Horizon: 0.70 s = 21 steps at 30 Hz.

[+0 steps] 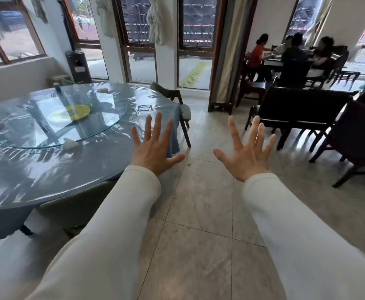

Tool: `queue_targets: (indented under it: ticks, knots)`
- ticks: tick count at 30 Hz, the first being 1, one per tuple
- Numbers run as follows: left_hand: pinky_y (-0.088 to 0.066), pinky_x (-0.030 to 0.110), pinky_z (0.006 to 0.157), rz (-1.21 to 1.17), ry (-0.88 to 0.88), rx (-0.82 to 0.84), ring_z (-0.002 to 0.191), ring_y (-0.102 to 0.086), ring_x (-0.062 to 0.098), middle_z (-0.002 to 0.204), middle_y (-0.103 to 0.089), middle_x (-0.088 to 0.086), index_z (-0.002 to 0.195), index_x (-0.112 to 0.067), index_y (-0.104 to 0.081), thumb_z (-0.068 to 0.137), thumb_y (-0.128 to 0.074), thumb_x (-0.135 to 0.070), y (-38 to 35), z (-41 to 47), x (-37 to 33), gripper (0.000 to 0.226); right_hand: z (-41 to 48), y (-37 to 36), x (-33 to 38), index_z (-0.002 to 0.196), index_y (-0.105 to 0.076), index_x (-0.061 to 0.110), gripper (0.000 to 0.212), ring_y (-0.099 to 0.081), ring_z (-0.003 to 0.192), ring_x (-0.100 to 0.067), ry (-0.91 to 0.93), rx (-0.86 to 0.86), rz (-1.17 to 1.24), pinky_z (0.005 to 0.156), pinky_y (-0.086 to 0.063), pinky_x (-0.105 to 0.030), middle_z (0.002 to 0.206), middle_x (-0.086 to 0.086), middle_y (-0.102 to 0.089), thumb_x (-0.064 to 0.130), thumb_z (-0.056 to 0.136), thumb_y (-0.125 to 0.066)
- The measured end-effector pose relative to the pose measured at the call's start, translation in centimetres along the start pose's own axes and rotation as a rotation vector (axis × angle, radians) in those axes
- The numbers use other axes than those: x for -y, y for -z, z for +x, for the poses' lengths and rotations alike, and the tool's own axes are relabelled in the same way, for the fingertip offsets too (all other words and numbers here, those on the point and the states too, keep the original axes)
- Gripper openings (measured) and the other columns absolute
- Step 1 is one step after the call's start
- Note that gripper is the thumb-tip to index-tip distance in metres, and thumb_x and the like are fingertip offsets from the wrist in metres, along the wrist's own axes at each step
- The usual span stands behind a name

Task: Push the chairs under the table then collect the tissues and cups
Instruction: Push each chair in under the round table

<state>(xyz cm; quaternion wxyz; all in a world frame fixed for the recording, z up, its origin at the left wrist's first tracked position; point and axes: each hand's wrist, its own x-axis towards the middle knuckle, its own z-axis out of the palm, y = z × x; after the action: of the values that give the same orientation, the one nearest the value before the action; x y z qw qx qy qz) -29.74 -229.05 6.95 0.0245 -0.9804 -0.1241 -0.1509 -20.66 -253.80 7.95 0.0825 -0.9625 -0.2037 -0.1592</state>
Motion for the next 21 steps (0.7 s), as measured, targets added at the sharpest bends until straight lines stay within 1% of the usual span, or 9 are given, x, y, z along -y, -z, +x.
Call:
queue_targets:
  ticks: [4,8,15,17,21]
  knots:
    - [0.008,0.07,0.115,0.003,-0.017,-0.007,0.147,0.03,0.032,0.161,0.033,0.004,0.152,-0.033,0.027,0.08,-0.032,-0.086,-1.3,3.5,0.1,0.107,3.0,-1.5,-0.6,0.148,0.028,0.045,0.089,0.021,0.149,-0.039,0.006,0.028,-0.035,0.115,0.014,-0.064,0.158,-0.019,0.033,0.079,0.089,-0.028]
    - [0.004,0.071,0.115,0.016,-0.021,-0.027,0.148,0.029,0.032,0.162,0.031,0.005,0.151,-0.035,0.028,0.081,-0.032,-0.085,-3.3,8.9,2.1,0.104,8.5,-3.7,-0.1,0.149,0.028,0.045,0.088,0.021,0.149,-0.039,-0.006,0.064,-0.033,0.115,0.014,-0.063,0.157,-0.02,0.033,0.078,0.09,-0.028]
    - [0.009,0.068,0.115,0.016,0.009,-0.044,0.146,0.032,0.031,0.16,0.034,0.003,0.149,-0.037,0.03,0.078,-0.028,-0.088,-6.2,22.3,8.0,0.105,21.4,-7.6,2.7,0.151,0.023,0.044,0.085,0.023,0.148,-0.038,-0.041,0.088,0.038,0.115,0.015,-0.063,0.158,-0.019,0.033,0.078,0.091,-0.027]
    - [0.009,0.068,0.115,0.015,0.0,-0.032,0.147,0.031,0.031,0.161,0.033,0.003,0.149,-0.037,0.03,0.078,-0.026,-0.088,-7.4,26.1,9.0,0.104,24.7,-9.2,3.2,0.151,0.022,0.044,0.085,0.022,0.149,-0.037,-0.063,0.089,0.046,0.116,0.013,-0.063,0.158,-0.019,0.032,0.077,0.091,-0.027]
    - [0.009,0.069,0.115,0.014,-0.046,-0.001,0.147,0.029,0.034,0.161,0.032,0.006,0.15,-0.034,0.028,0.08,-0.029,-0.086,-10.0,32.4,9.5,0.105,30.6,-12.2,2.5,0.152,0.022,0.045,0.085,0.021,0.149,-0.038,-0.09,0.104,0.044,0.116,0.013,-0.063,0.159,-0.019,0.03,0.078,0.09,-0.027]
